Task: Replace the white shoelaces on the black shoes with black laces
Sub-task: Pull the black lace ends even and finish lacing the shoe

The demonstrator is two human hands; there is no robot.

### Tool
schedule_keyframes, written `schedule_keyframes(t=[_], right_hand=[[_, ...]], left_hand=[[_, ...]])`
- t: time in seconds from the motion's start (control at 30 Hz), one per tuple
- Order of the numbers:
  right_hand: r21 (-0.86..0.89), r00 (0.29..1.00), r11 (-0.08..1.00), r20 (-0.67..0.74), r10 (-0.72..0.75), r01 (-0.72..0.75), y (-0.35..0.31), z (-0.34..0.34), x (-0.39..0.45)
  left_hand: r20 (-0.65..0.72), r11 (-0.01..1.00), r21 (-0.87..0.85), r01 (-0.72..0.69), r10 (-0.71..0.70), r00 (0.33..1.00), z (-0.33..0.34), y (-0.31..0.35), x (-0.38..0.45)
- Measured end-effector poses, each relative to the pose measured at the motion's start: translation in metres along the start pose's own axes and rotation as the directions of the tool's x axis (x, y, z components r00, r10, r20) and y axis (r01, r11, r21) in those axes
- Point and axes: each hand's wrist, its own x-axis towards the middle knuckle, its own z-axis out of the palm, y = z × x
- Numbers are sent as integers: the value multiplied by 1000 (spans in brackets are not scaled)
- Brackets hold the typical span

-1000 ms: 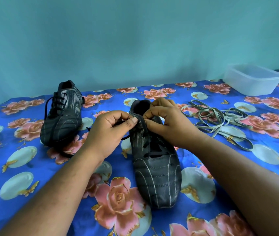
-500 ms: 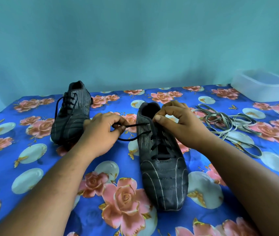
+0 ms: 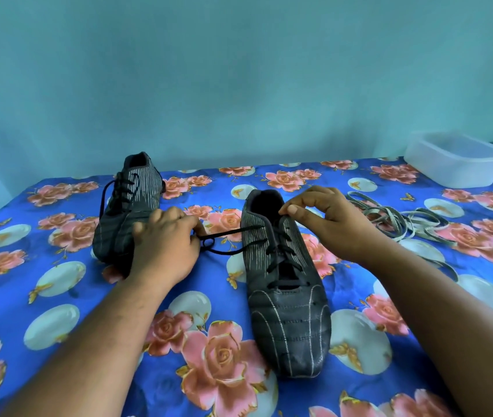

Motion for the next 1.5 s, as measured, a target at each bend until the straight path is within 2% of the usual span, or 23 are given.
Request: schedule_keyframes(t=[0.07,0.1,0.17,0.2,0.27,0.33,0.4,0.47,0.53,0.6,0.67,0.73,0.93,1.07,1.17,1.2,1.3,1.4,1.5], right_hand=[[3,1000,1000,-18,-14,14,-4,0,-1],[7,999,1000,-29,-21,21,-6,0,-2],[14,996,999,-71,-45,46,-11,0,-2],[20,993,998,-99,-65,67,-13,0,-2],[20,980,990,-153,-132,136,-17,-1,-4],[-31,959,975,-174,-223,221,-18,-1,-4],[-96,945,953,-135,-299,288,-20,-2,-5],[-162,937,928,-43,-346,335,-23,-1,-8],[-275,928,888,53,-369,369,-27,3,-10],[-385,928,846,104,-357,368,-31,9,-12],[-444,933,824,93,-348,352,-35,15,-14],[-468,929,813,50,-366,345,-39,19,-14],[-535,903,773,-44,-428,341,-46,22,-15],[-411,909,851,-108,-403,328,-46,15,-16],[-316,901,877,-125,-416,361,-45,11,-14],[-289,893,877,-126,-431,383,-45,9,-13],[-147,898,907,-148,-415,394,-47,4,-13],[88,951,953,-140,-276,290,-50,-2,-16],[322,979,926,-105,-173,198,-51,-4,-16]], left_hand=[[-32,995,-96,-25,22,999,-2,3,-1],[-48,975,-216,-58,49,998,-6,6,-2],[-96,863,-475,-172,143,985,-11,12,-6],[-109,801,-549,-238,214,971,-12,15,-10],[-102,772,-530,-351,353,930,-13,22,-17],[-72,810,-430,-398,409,910,-10,26,-19],[-58,804,-458,-378,398,916,-9,26,-19],[-24,747,-592,-301,357,934,-12,26,-19],[41,657,-725,-205,338,940,-17,26,-20],[46,508,-850,-140,338,940,-24,27,-23],[28,355,-930,-95,325,945,-31,28,-24],[43,244,-969,-37,316,948,-35,31,-26],[61,92,-995,34,302,951,-33,35,-26],[-27,158,-986,-59,202,979,-17,38,-20],[-130,437,-862,-259,304,944,-4,37,-17],[-151,484,-816,-316,349,925,-1,37,-17],[-188,493,-788,-368,377,907,3,45,-19],[-199,468,-807,-359,357,913,6,50,-20],[-157,501,-799,-332,358,920,6,53,-21]])
